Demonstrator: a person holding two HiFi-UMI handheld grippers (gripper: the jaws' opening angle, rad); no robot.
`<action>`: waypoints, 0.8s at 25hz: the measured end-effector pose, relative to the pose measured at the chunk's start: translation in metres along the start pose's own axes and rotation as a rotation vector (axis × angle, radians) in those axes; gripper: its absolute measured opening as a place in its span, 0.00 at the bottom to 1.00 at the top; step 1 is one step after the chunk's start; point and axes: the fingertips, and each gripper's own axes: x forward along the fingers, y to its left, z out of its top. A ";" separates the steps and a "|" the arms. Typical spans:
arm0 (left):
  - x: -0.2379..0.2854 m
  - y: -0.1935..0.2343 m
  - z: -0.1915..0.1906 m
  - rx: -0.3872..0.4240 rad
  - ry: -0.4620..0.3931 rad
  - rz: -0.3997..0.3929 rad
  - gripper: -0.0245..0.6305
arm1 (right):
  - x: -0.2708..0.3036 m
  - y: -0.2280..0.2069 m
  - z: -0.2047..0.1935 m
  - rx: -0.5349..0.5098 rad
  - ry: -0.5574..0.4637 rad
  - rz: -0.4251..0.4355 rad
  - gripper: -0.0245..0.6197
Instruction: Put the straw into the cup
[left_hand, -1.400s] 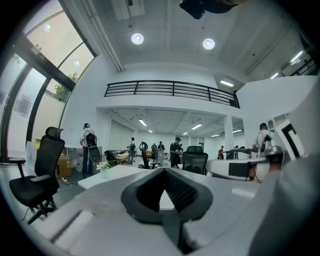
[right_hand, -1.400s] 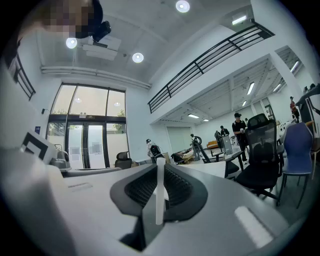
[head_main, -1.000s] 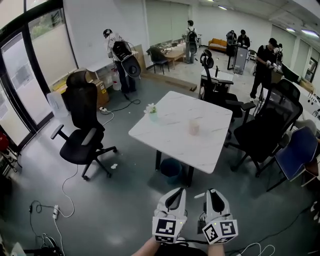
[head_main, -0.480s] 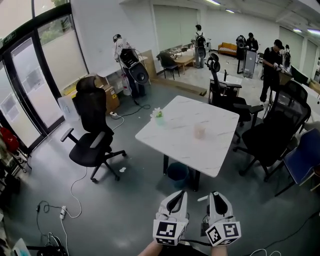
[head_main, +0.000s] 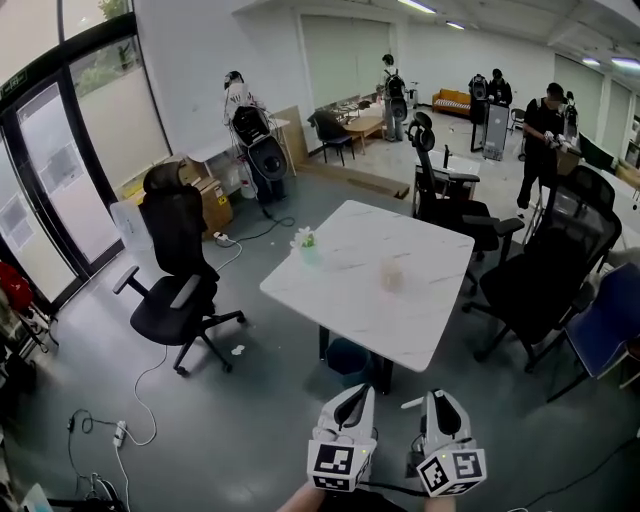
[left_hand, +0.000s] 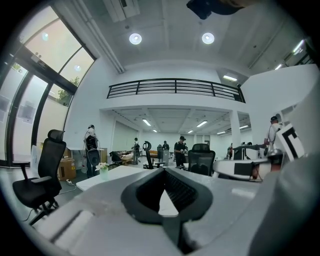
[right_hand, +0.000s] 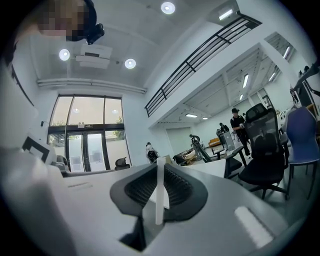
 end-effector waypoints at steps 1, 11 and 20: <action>0.008 0.003 -0.002 -0.003 0.008 0.000 0.04 | 0.006 -0.005 -0.001 -0.001 0.007 -0.006 0.10; 0.096 0.054 -0.036 -0.089 0.075 -0.011 0.04 | 0.098 -0.039 -0.028 -0.008 0.048 -0.038 0.10; 0.176 0.101 -0.061 -0.172 0.172 -0.054 0.04 | 0.189 -0.060 -0.056 0.008 0.132 -0.074 0.10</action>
